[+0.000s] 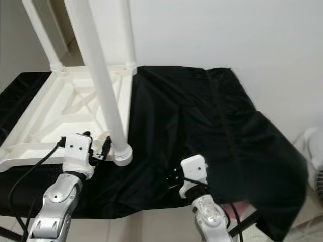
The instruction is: Building children table
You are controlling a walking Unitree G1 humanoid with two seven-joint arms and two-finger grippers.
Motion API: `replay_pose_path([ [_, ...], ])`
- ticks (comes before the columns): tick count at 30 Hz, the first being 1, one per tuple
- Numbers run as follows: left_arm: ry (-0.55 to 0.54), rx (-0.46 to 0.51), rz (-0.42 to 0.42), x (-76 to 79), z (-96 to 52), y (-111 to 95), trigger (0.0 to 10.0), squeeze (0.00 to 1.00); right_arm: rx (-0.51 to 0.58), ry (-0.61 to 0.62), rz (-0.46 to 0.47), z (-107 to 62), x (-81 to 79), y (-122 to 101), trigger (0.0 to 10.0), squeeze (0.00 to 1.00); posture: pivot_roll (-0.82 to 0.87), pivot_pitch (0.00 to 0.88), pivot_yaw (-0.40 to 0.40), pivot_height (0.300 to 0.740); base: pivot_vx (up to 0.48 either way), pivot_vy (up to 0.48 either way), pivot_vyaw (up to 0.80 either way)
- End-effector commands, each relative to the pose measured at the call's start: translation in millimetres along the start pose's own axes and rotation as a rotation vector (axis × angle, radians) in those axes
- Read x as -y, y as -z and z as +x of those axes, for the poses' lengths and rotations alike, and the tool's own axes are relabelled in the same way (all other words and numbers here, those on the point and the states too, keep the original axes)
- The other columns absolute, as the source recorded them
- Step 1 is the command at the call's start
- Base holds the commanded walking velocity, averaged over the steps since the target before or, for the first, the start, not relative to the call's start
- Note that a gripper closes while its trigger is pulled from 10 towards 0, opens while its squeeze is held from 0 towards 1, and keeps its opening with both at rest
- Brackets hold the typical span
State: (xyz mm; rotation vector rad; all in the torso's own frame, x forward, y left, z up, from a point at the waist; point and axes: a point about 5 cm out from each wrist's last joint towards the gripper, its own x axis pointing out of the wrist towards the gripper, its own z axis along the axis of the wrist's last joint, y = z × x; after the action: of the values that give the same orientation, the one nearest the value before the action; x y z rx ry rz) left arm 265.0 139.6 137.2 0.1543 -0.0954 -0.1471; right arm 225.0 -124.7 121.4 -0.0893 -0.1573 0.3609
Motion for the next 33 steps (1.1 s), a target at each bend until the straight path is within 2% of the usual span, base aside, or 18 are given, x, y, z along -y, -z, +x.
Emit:
replay_pose_path([
  [1, -0.132, -0.011, 0.019, -7.6, -0.8, -0.1, 10.0, 0.00, 0.008, -0.026, 0.021, 2.2, -4.9, -2.6, 10.0, 0.00, -0.02, 0.031, 0.036, 0.740, 0.000, 0.000, 0.00],
  [6, -0.112, 0.010, 0.015, -6.2, 0.8, -3.9, 10.0, 0.00, 0.011, -0.030, 0.012, 3.8, -1.7, -2.5, 10.0, 0.00, -0.03, 0.029, 0.039, 0.740, 0.000, 0.000, 0.00],
  [13, -0.120, 0.034, 0.040, -12.2, 3.5, -11.1, 10.0, 0.00, 0.017, -0.043, 0.009, 7.9, -1.3, -3.4, 10.0, 0.00, -0.03, 0.039, 0.050, 0.740, 0.000, 0.000, 0.00],
  [20, -0.111, 0.020, 0.015, -18.6, 3.3, -10.3, 10.0, 0.00, 0.024, -0.065, 0.005, 12.3, -2.4, -5.4, 10.0, 0.00, -0.03, 0.047, 0.054, 0.740, 0.000, 0.000, 0.00],
  [25, -0.109, 0.012, 0.021, -17.6, 1.9, -8.5, 10.0, 0.00, 0.024, -0.059, 0.002, 12.8, -0.9, -5.0, 10.0, 0.00, -0.02, 0.049, 0.056, 0.740, 0.000, 0.000, 0.00],
  [29, -0.051, 0.026, 0.037, -12.5, -4.3, -7.1, 10.0, 0.00, 0.024, -0.054, 0.003, 12.0, -1.7, -4.7, 10.0, 0.00, -0.02, 0.046, 0.051, 0.740, 0.000, 0.000, 0.00],
  [30, -0.008, 0.026, 0.052, -11.8, -10.0, -5.2, 10.0, 0.00, 0.023, -0.054, 0.001, 10.9, -3.0, -4.1, 10.0, 0.00, -0.02, 0.044, 0.048, 0.740, 0.000, 0.000, 0.00],
  [33, -0.006, 0.011, 0.058, -17.3, -13.6, -2.6, 10.0, 0.00, 0.020, -0.047, -0.004, 10.4, -3.2, -3.4, 10.0, 0.00, -0.02, 0.044, 0.046, 0.740, 0.000, 0.000, 0.00],
])
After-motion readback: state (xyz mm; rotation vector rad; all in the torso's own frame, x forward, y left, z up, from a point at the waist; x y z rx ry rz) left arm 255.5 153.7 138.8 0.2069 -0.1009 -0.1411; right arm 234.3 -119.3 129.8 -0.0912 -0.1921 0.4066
